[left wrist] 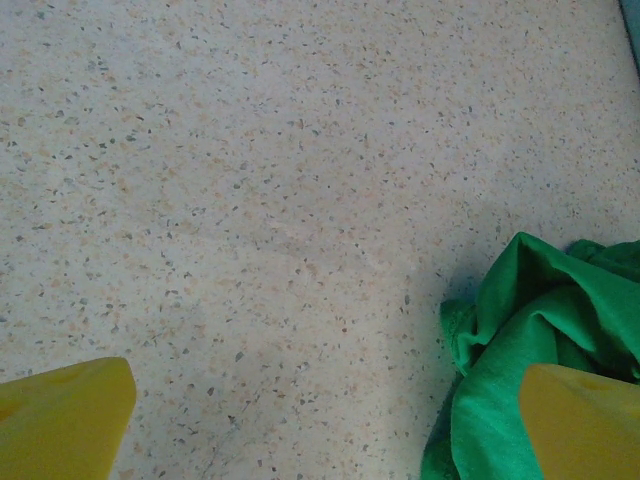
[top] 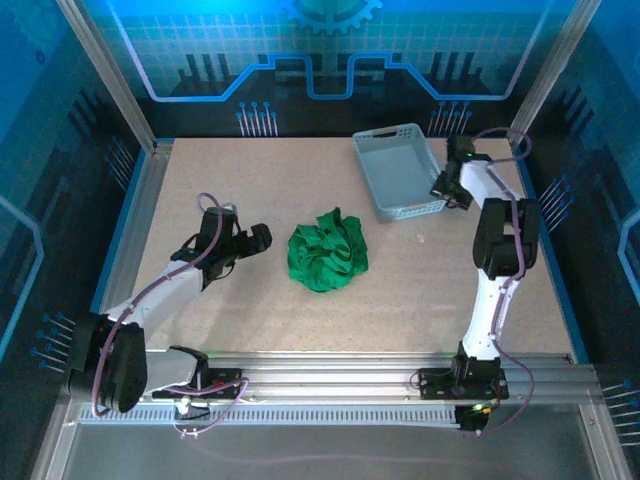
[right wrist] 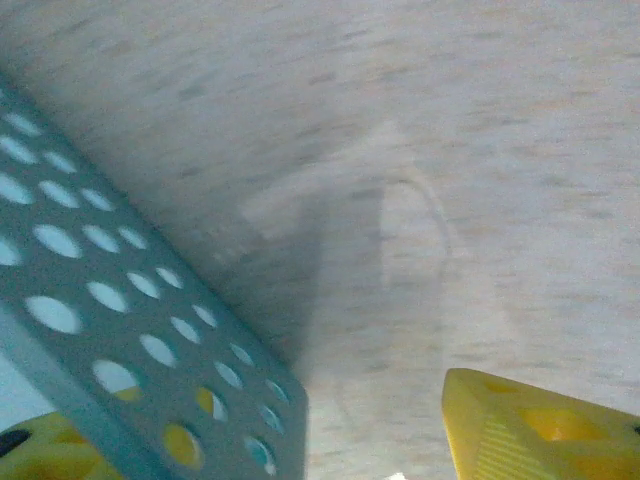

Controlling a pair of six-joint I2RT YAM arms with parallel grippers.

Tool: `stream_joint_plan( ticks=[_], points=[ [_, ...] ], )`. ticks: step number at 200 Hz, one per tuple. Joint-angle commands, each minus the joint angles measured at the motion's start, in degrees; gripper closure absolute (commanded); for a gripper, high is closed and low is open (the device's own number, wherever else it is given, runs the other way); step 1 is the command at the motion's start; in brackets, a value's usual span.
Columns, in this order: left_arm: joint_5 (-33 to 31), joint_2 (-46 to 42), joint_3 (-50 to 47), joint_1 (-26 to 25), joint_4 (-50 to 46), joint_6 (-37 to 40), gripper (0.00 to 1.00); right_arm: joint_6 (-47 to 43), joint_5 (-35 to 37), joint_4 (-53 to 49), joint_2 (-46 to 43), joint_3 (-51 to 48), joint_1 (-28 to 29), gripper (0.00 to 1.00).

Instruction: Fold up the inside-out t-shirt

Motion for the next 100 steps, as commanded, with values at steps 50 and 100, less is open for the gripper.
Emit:
stream_joint_plan(
  ticks=[50, 100],
  points=[
    [0.25, 0.52, 1.44, 0.28, -0.16, -0.07, 0.01, 7.45, -1.08, 2.05, -6.06, -6.39, -11.15, 0.38],
    [0.16, 0.19, 1.18, 0.33, -0.15, -0.05, 0.01, 10.2, -1.36, 6.58, -11.64, -10.62, -9.17, 0.25]
  ],
)
